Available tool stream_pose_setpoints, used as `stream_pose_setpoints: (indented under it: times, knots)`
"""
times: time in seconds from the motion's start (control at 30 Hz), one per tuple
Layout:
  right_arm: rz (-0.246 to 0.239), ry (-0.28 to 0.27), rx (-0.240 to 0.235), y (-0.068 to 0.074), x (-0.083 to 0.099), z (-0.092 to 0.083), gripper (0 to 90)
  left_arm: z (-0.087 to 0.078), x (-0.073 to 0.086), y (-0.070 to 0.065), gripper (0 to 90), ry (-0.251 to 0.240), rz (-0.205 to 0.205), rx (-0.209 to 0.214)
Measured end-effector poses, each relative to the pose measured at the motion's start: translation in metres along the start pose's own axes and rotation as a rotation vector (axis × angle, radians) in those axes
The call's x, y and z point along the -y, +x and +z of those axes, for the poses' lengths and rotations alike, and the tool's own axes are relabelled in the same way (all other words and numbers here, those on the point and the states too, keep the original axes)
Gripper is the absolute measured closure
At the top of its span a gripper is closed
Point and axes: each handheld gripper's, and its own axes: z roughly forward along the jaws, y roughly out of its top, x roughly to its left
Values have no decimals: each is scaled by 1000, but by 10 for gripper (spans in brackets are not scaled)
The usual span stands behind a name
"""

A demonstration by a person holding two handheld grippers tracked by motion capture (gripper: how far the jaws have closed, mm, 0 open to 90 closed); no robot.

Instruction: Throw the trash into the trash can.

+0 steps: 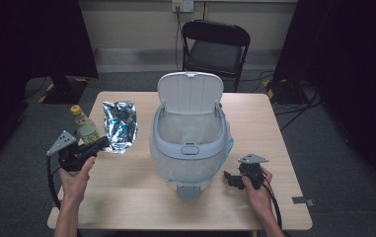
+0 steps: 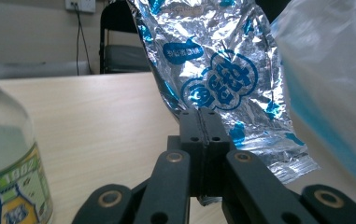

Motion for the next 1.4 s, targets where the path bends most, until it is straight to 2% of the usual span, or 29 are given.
stream_pose_setpoints:
  times: [0.2, 0.37, 0.5, 0.6, 0.87, 1.17, 1.33, 1.4]
  knots:
    - [0, 0, 0, 0, 0, 0, 169, -5, -17, -10, 900, -59, 7, 24]
    - [0, 0, 0, 0, 0, 0, 169, -8, -33, -20, 900, -96, 46, 31]
    - [0, 0, 0, 0, 0, 0, 169, -9, -42, -24, 900, -138, 45, 42]
    - [0, 0, 0, 0, 0, 0, 169, -8, -48, -28, 900, -149, 52, 37]
    - [0, 0, 0, 0, 0, 0, 169, -11, -71, -38, 900, -219, 67, 41]
    - [0, 0, 0, 0, 0, 0, 169, -10, -89, -53, 900, -268, 109, 68]
    - [0, 0, 0, 0, 0, 0, 170, -8, -99, -60, 900, -290, 108, 90]
    - [0, 0, 0, 0, 0, 0, 169, -9, -103, -63, 900, -296, 123, 93]
